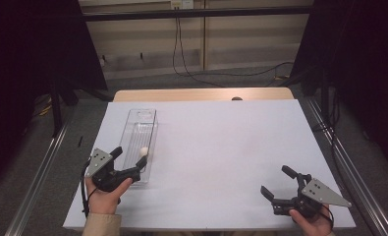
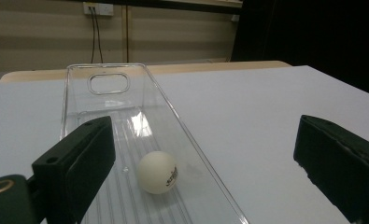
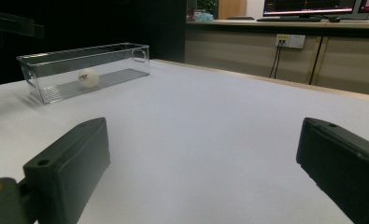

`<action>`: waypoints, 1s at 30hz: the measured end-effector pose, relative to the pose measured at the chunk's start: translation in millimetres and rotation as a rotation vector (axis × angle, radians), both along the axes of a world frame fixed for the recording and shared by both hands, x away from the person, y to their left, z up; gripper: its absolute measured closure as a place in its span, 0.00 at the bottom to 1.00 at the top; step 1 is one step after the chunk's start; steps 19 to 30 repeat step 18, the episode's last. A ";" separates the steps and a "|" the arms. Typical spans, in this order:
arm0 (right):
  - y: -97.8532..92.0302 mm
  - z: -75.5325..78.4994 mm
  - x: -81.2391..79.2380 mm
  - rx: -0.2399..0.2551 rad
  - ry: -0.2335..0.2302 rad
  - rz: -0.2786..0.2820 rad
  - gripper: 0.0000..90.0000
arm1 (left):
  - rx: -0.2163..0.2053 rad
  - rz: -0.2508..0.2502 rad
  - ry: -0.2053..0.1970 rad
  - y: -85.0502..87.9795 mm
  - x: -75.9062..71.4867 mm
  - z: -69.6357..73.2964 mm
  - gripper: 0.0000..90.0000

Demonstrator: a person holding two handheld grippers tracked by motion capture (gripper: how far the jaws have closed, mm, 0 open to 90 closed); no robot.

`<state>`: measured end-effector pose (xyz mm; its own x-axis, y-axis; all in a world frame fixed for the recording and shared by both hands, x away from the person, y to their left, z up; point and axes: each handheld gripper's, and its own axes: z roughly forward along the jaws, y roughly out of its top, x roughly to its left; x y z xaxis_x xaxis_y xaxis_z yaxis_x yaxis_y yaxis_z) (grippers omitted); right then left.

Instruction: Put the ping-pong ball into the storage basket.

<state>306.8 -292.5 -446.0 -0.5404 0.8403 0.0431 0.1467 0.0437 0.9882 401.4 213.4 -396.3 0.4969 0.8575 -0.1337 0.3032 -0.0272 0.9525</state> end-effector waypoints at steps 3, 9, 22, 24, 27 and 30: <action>0.0 0.1 -0.2 -0.006 -0.001 0.007 0.03 | -0.003 -0.006 -0.001 -0.2 -1.4 -2.2 0.06; -0.2 0.1 0.0 -0.007 -0.004 0.004 0.03 | -0.006 -0.006 -0.003 -3.3 -5.3 -5.7 0.06; -0.4 0.2 0.1 -0.007 -0.006 0.006 0.03 | -0.011 -0.015 -0.019 -3.7 -7.9 -9.1 0.04; -0.4 0.2 0.1 -0.007 -0.006 0.006 0.03 | -0.011 -0.015 -0.019 -3.7 -7.9 -9.1 0.04; -0.4 0.2 0.1 -0.007 -0.006 0.006 0.03 | -0.011 -0.015 -0.019 -3.7 -7.9 -9.1 0.04; -0.4 0.2 0.1 -0.007 -0.006 0.006 0.03 | -0.011 -0.015 -0.019 -3.7 -7.9 -9.1 0.04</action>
